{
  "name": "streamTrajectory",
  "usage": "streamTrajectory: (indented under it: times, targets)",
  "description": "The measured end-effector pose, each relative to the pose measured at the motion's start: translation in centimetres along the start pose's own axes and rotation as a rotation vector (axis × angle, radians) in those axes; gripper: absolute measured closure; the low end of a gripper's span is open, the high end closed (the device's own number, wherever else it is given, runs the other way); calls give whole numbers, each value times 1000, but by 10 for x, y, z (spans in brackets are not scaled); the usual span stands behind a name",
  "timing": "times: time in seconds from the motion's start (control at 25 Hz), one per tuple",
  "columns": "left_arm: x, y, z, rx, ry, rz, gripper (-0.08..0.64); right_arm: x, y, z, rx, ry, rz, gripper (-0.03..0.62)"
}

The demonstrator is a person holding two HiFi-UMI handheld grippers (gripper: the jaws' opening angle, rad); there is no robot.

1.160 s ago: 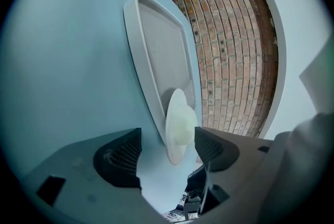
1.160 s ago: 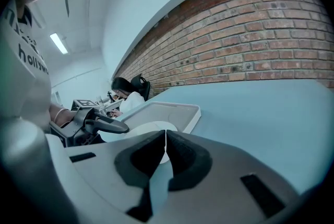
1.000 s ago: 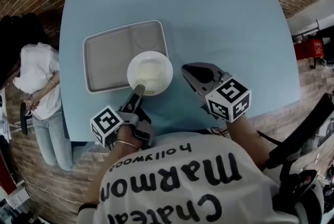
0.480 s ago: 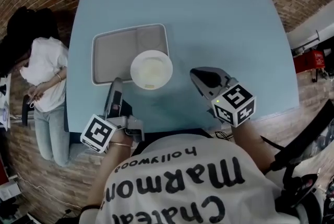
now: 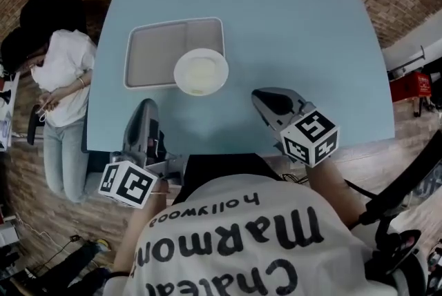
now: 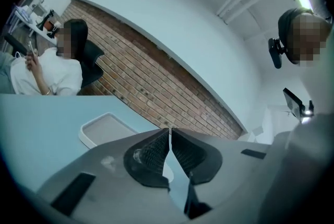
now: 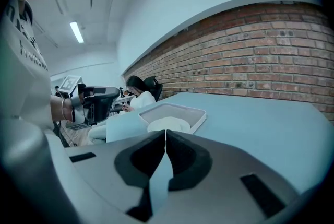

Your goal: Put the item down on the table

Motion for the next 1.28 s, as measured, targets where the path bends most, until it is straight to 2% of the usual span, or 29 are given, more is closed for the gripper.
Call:
streamTrajectory:
  times: [0.12,0.24,0.4,0.52,0.56,0.68,0.76,0.96,1.16,1.28]
  targets:
    - [1,-18,5,-5,21,5,543,3,-6,-9,-17,0,4,581]
    - [0,-30,10,19,80,-34,544,1,-8,-17,-26,-8,16,581]
    - [-4,-42,15,107,228,-205,543,-2,-11,-29,-28,-21,31,580]
    - [-8,-53,13,124,353,-311,545,-1,-15,-37,-14,6,56,581]
    - [-10,-58,10,128,356,-321,545,-1,-17,-41,-15,28,78,581]
    - [-19,-71,0,177,243,-287,545,-2,-21,-56,-39,102,179,580]
    - [-24,-77,-2,216,211,-282,545,-6,-23,-69,-49,125,218,580]
    - [-48,-112,-6,260,239,-326,545,-15,-15,-116,6,56,144,580]
    - [-81,-159,-32,331,334,-363,545,-15,5,-175,74,64,122,580]
    - [-93,-179,-53,357,320,-360,545,-12,8,-208,109,64,110,580]
Point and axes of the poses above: the fingertips, and each gripper's own axes: y forward along the fingers, z to its right, x out of its underside, the point moved 9 cm from there along -y, backward along the fingers, and after that the axes turned 6 degrees about x, right-handed, at the moved point
